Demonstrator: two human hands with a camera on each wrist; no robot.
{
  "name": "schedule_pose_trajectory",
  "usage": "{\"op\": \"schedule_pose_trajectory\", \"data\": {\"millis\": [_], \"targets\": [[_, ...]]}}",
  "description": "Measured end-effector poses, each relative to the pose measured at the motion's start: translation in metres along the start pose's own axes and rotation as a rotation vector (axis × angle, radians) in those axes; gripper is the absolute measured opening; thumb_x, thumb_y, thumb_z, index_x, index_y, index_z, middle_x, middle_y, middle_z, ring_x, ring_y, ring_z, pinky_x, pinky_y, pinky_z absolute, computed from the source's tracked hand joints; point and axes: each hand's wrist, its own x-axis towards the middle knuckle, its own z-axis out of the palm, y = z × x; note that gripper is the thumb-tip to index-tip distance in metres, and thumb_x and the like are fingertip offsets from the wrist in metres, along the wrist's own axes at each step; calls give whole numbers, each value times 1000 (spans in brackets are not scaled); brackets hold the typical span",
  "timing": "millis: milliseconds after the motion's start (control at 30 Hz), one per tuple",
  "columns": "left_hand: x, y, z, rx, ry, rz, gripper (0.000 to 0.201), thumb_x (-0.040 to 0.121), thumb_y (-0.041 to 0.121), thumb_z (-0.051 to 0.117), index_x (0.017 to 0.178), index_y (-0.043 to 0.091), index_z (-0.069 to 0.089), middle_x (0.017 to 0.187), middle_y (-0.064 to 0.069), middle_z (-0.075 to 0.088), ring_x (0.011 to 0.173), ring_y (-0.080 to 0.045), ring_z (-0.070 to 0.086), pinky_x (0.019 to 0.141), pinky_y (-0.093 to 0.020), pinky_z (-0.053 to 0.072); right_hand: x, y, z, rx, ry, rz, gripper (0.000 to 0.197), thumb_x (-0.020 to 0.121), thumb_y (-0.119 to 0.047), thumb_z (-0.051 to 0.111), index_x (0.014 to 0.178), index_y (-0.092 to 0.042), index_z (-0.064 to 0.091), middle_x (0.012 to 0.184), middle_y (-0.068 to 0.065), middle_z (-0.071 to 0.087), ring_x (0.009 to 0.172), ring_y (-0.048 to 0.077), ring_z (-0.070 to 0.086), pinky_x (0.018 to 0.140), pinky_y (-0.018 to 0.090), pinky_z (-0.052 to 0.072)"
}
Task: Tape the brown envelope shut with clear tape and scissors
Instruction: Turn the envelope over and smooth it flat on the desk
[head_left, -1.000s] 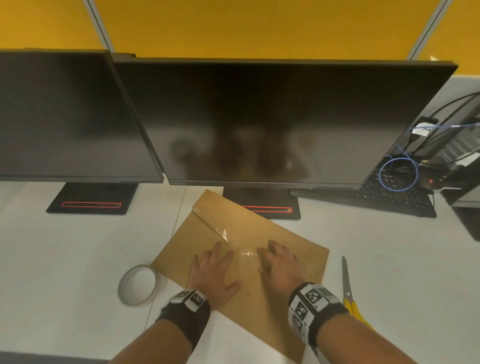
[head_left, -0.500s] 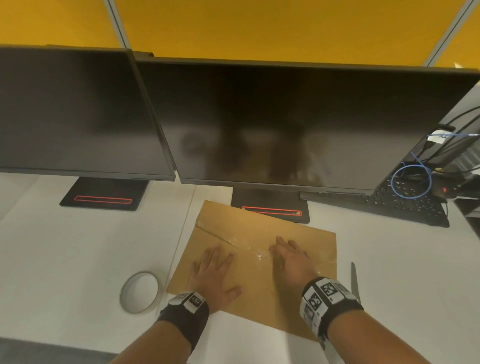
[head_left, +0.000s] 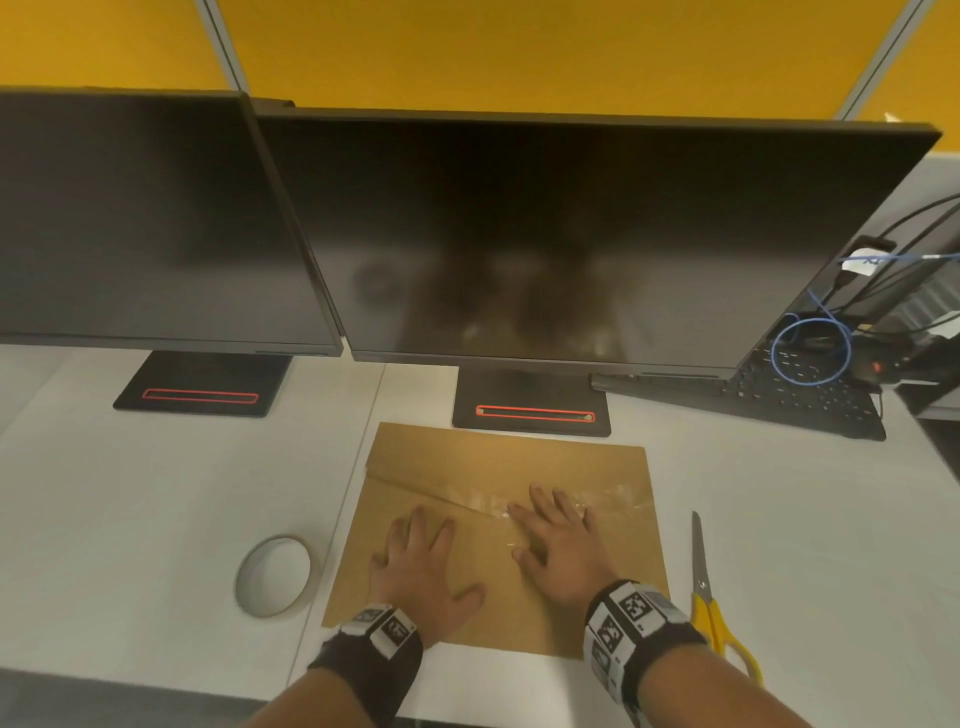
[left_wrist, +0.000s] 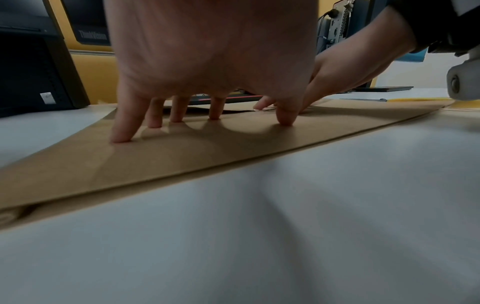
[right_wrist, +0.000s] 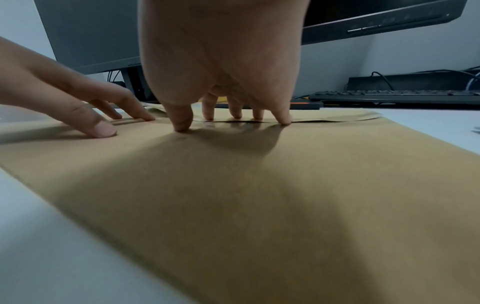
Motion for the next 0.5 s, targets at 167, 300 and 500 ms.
{"op": "schedule_pose_trajectory", "data": {"millis": [167, 300, 500], "targets": [[-7, 5, 1, 77, 41, -11, 88, 77, 79, 30, 149, 32, 14, 159, -8, 5, 144, -32, 10, 111, -54, 19, -5, 5, 4, 9, 4, -30, 57, 93, -49, 41, 144, -45, 17, 159, -10, -4, 147, 19, -8, 117, 51, -6], [-6, 9, 0, 38, 80, 60, 87, 72, 74, 39, 144, 26, 34, 156, -12, 24, 141, -35, 27, 107, -61, 26, -10, 7, 7, 11, 8, -50, 56, 92, -49, 41, 144, -46, 18, 159, -10, -3, 147, 19, -8, 116, 50, -8], [9, 9, -5, 39, -25, 221, 85, 83, 60, 40, 149, 41, -11, 159, 2, -21, 147, -27, -16, 114, -56, 3, -11, 0, 2, 4, 2, -32, 57, 91, -48, 43, 143, -44, 21, 159, -8, 0, 147, 19, -5, 117, 51, -5]]}}
